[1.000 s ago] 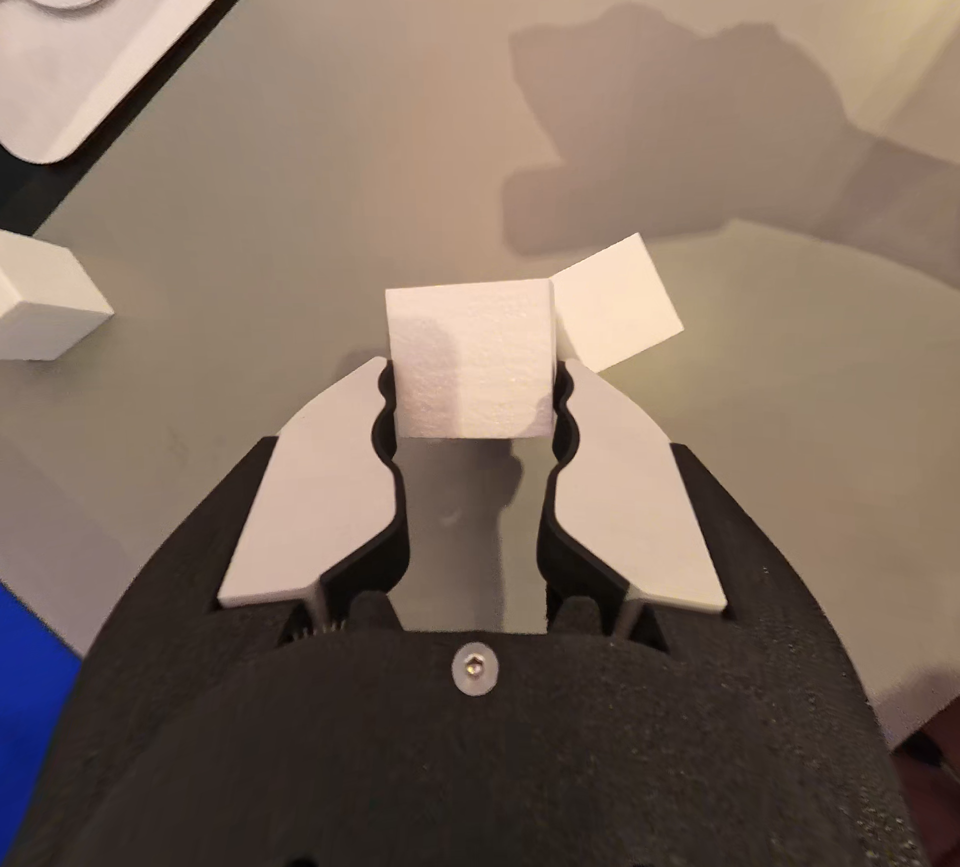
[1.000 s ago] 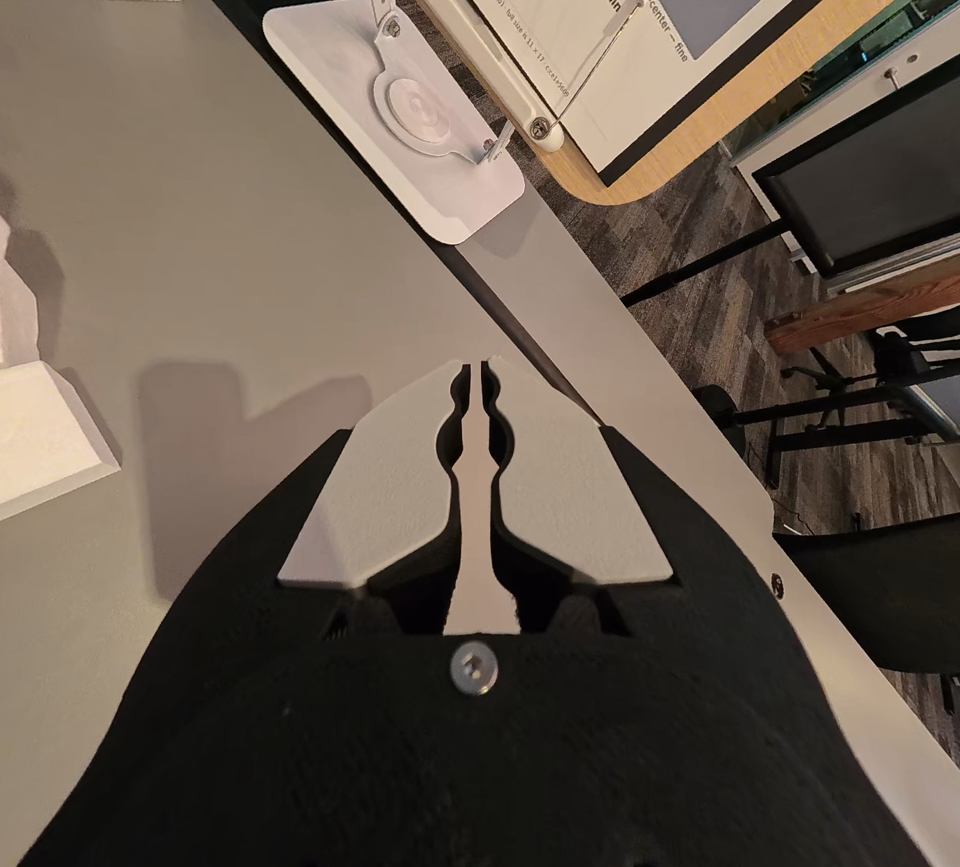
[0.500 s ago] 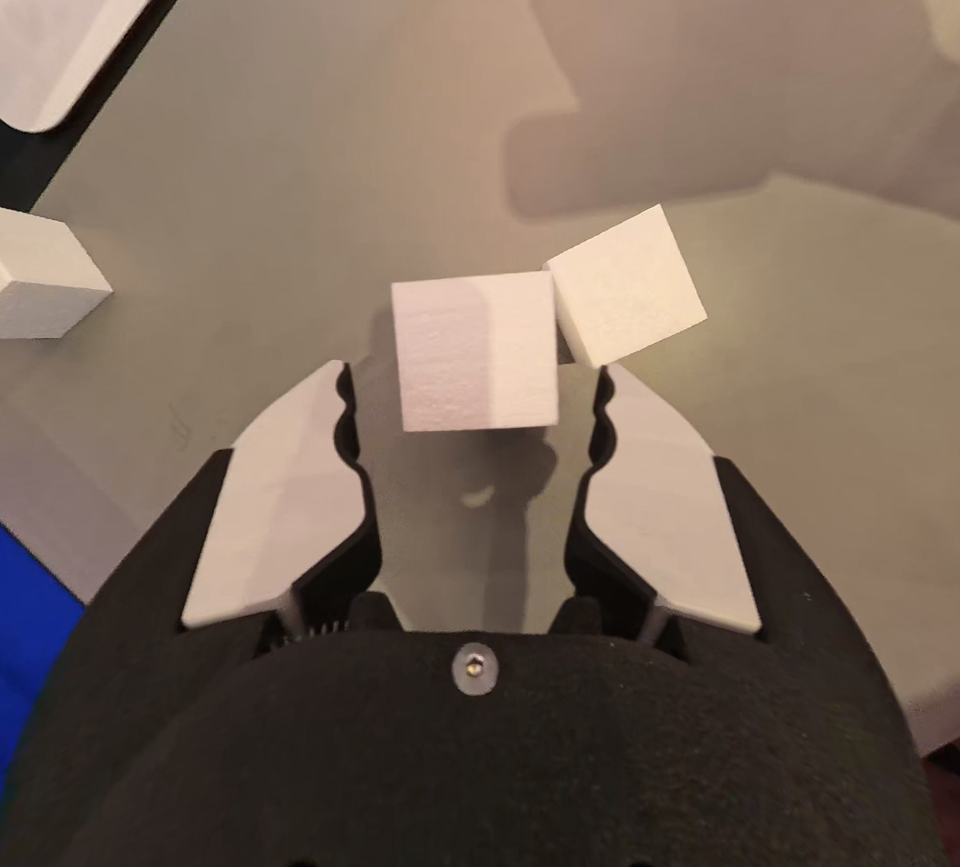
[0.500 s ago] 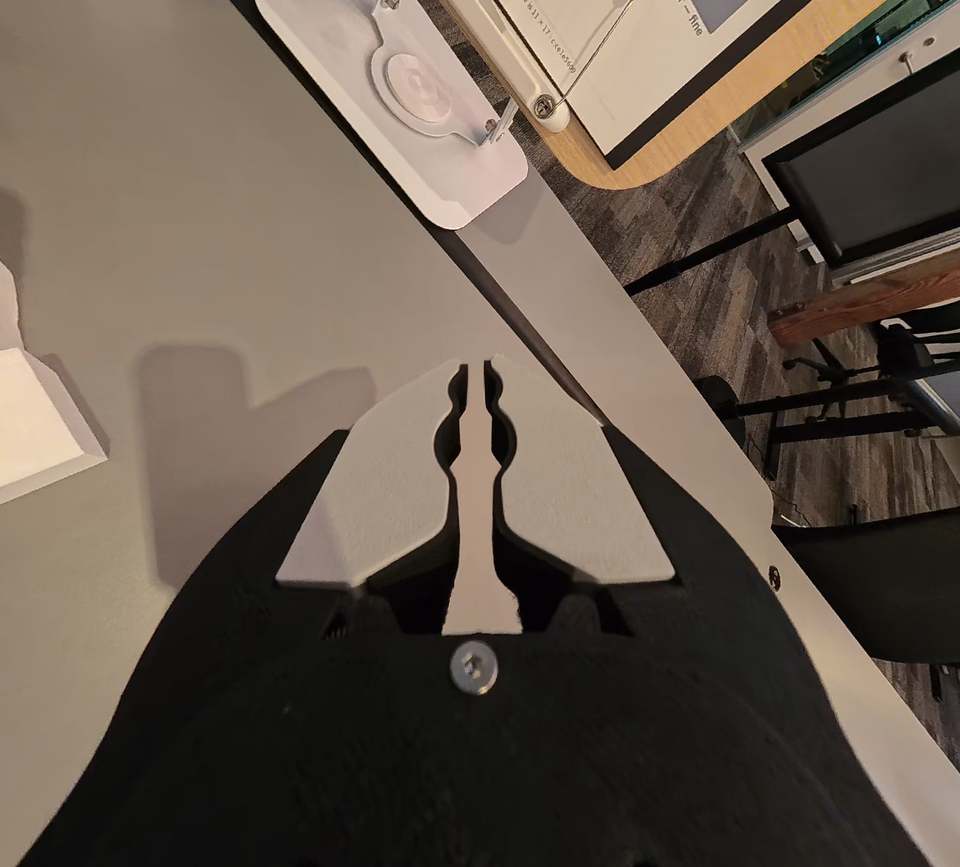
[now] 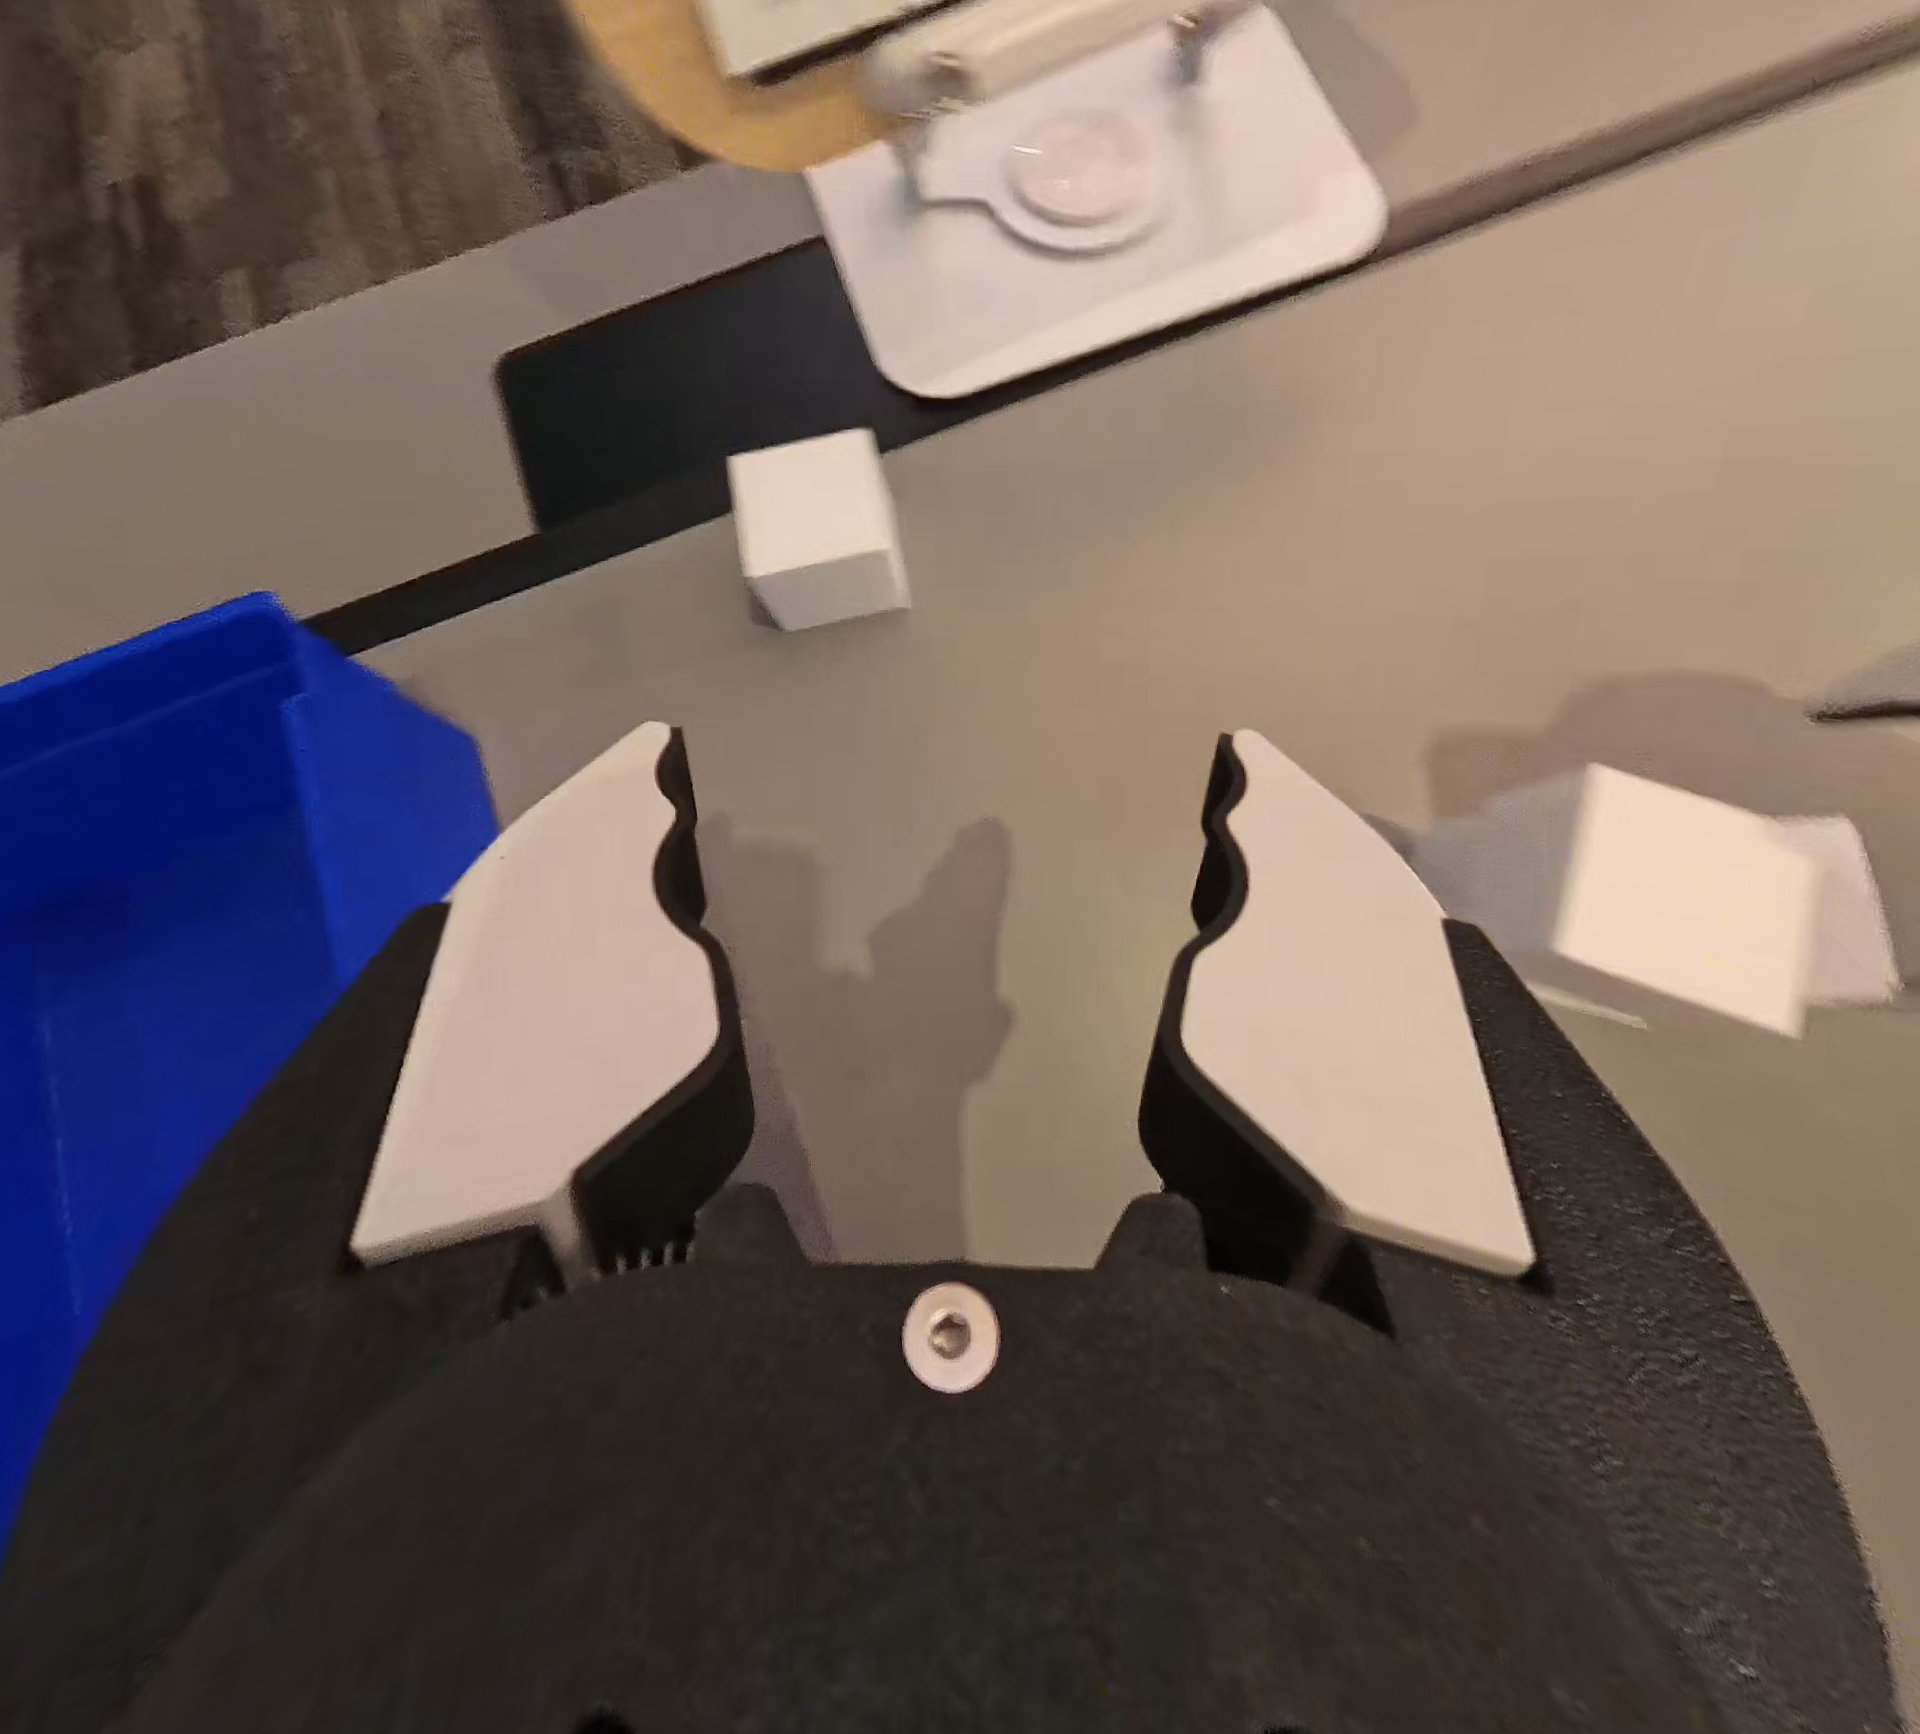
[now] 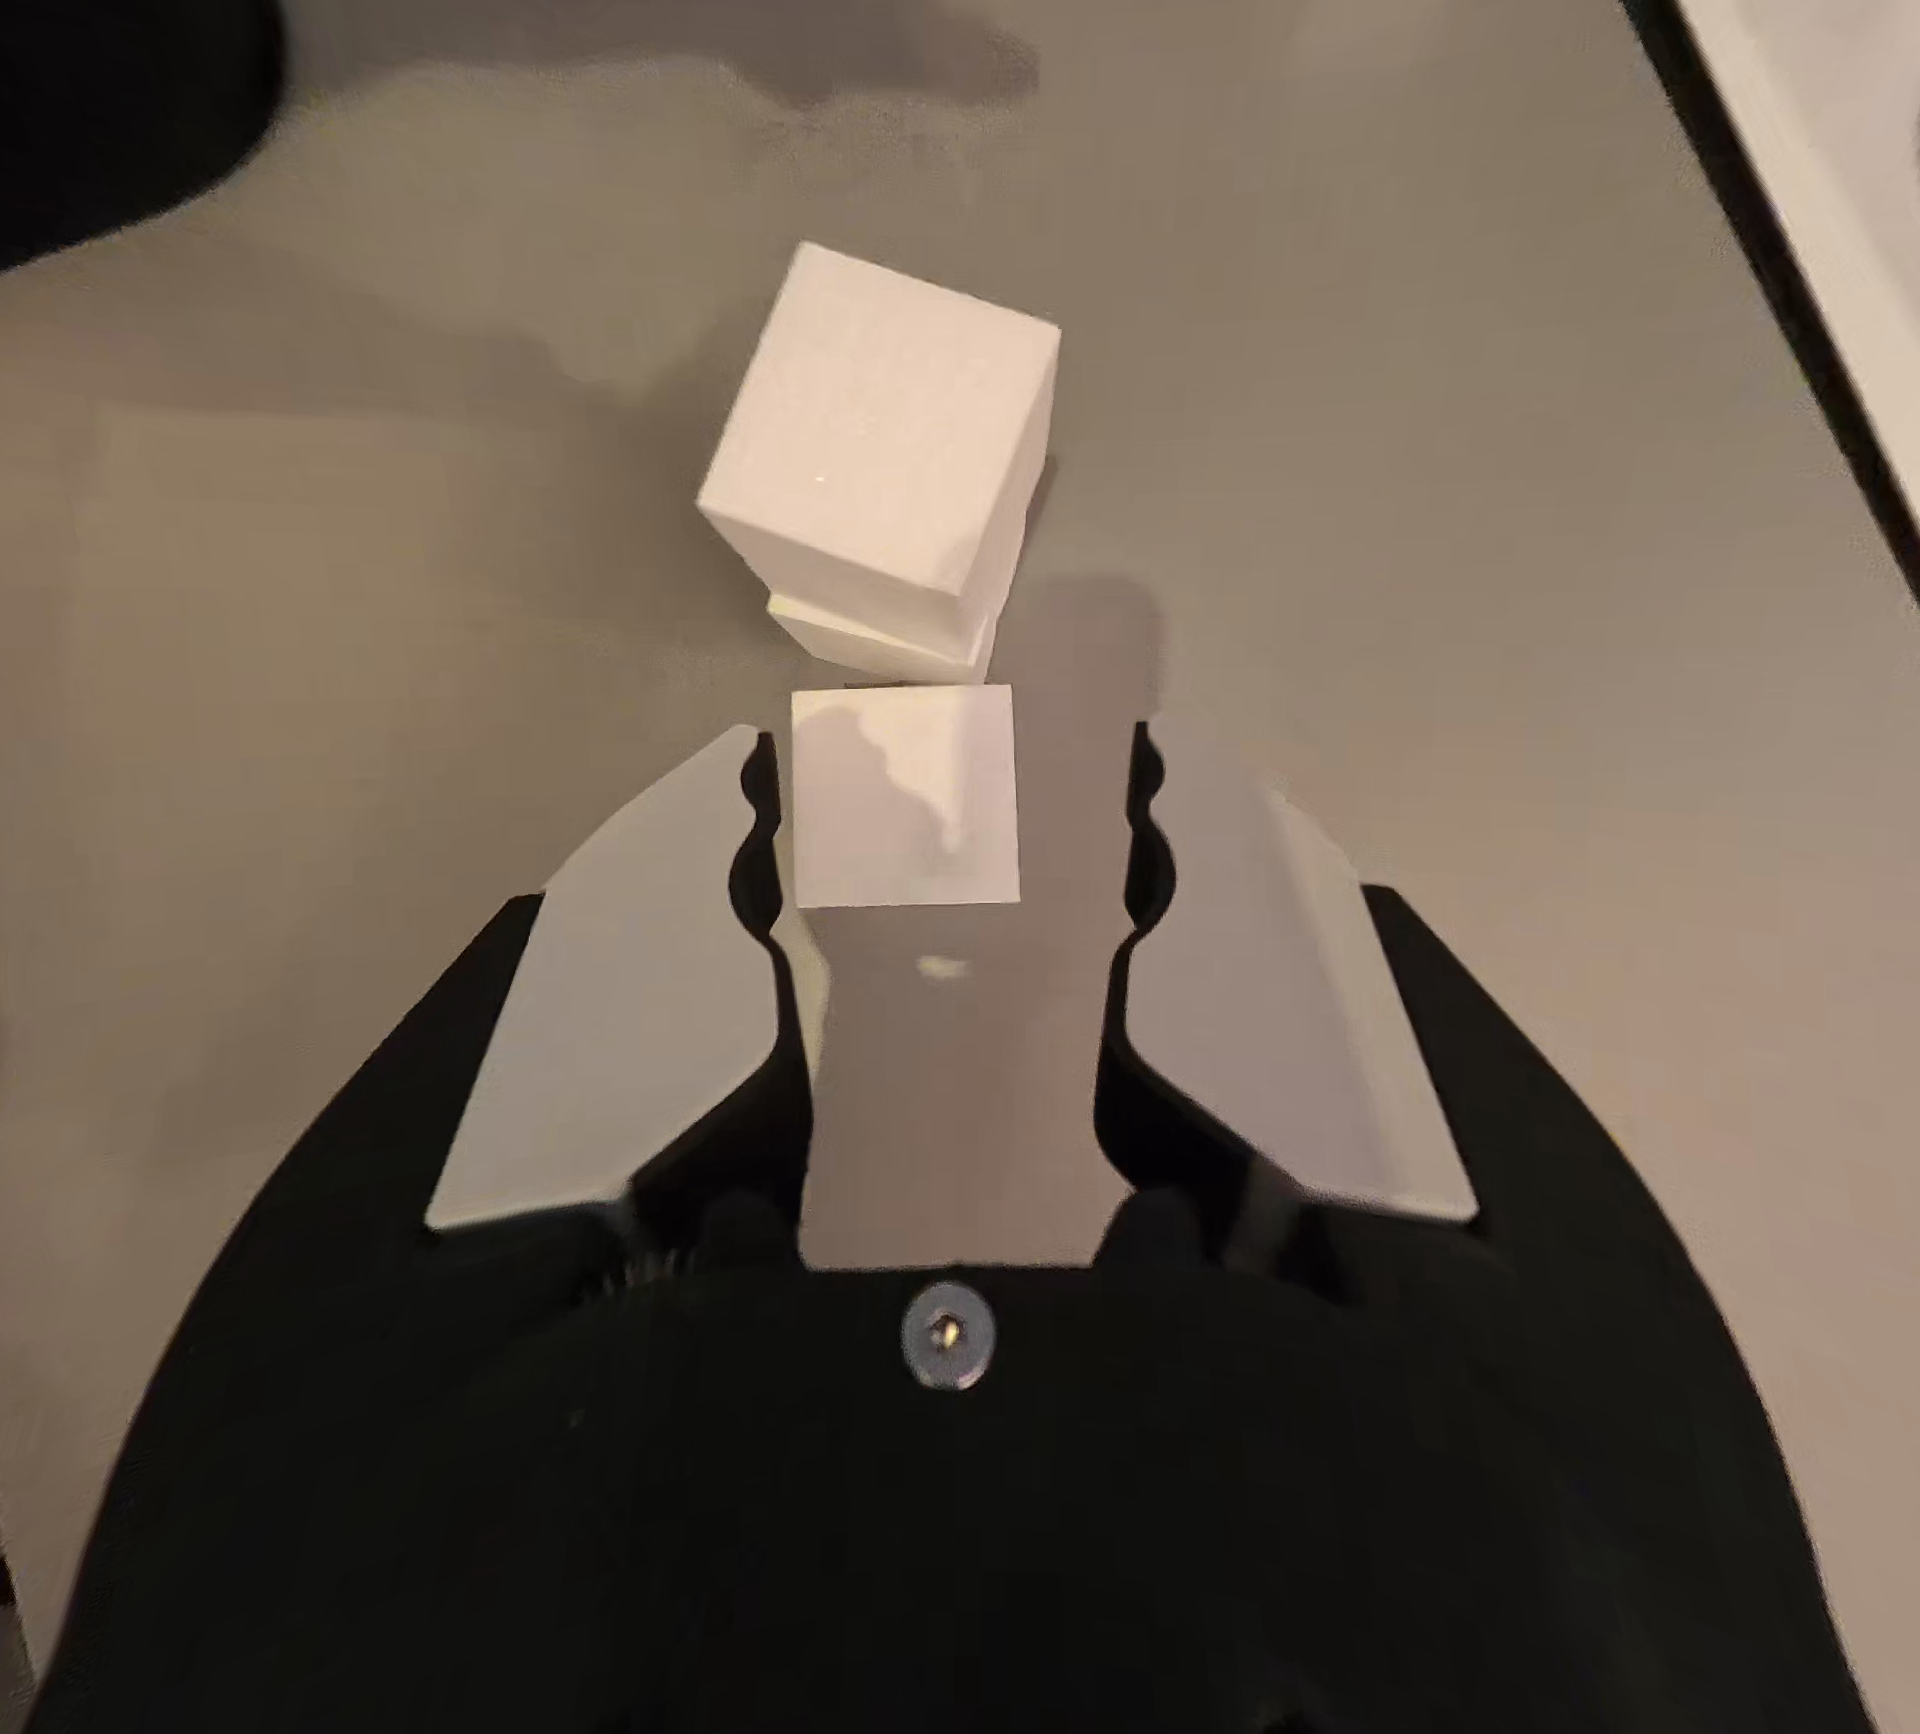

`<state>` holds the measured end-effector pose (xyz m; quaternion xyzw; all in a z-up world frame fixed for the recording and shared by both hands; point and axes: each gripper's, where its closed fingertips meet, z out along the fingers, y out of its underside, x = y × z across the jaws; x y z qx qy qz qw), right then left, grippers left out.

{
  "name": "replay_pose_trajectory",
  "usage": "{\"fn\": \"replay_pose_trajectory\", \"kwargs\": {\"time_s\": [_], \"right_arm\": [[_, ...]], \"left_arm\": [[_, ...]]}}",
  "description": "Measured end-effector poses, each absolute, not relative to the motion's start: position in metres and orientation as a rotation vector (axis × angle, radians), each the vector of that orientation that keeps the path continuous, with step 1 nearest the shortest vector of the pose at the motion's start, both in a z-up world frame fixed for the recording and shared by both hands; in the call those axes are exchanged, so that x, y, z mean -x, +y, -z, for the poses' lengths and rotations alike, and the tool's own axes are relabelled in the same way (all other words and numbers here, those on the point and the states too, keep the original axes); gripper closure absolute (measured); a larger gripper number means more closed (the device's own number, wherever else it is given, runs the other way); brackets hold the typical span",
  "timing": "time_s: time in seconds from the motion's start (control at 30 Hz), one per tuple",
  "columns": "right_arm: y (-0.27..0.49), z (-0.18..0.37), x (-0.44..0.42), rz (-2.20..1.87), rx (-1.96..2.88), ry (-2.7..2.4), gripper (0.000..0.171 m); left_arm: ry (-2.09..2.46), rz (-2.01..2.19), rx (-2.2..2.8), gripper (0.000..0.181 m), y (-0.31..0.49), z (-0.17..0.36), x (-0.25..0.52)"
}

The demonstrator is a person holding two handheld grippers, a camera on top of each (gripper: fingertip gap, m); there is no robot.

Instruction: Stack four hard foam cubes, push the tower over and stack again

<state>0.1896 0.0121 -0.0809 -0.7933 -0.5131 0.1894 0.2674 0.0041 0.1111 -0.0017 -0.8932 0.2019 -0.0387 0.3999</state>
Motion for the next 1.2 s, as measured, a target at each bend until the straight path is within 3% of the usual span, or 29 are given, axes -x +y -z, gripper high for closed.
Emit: {"fn": "replay_pose_trajectory", "kwargs": {"time_s": [0.3, 0.8, 0.93, 1.07, 1.2], "right_arm": [[0.000, 0.118, -0.189, -0.476, 2.283, -1.481, 0.100], [-0.006, 0.119, -0.198, -0.354, 2.248, -1.638, 0.101], [-0.005, 0.122, -0.199, -0.320, 2.244, -1.660, 0.100], [-0.002, 0.124, -0.203, -0.290, 2.254, -1.656, 0.100], [-0.002, 0.126, -0.199, -0.308, 2.242, -1.661, 0.101]], "left_arm": [[0.296, 0.298, 2.201, 0.085, 0.167, 0.037, 0.013], [0.387, -0.076, 2.188, 0.078, 0.234, 0.107, 0.011], [0.413, -0.161, 2.210, 0.087, 0.246, 0.125, 0.016], [0.449, -0.186, 2.195, 0.119, 0.248, 0.130, 0.021], [0.485, -0.091, 2.169, 0.120, 0.239, 0.117, 0.017]]}}
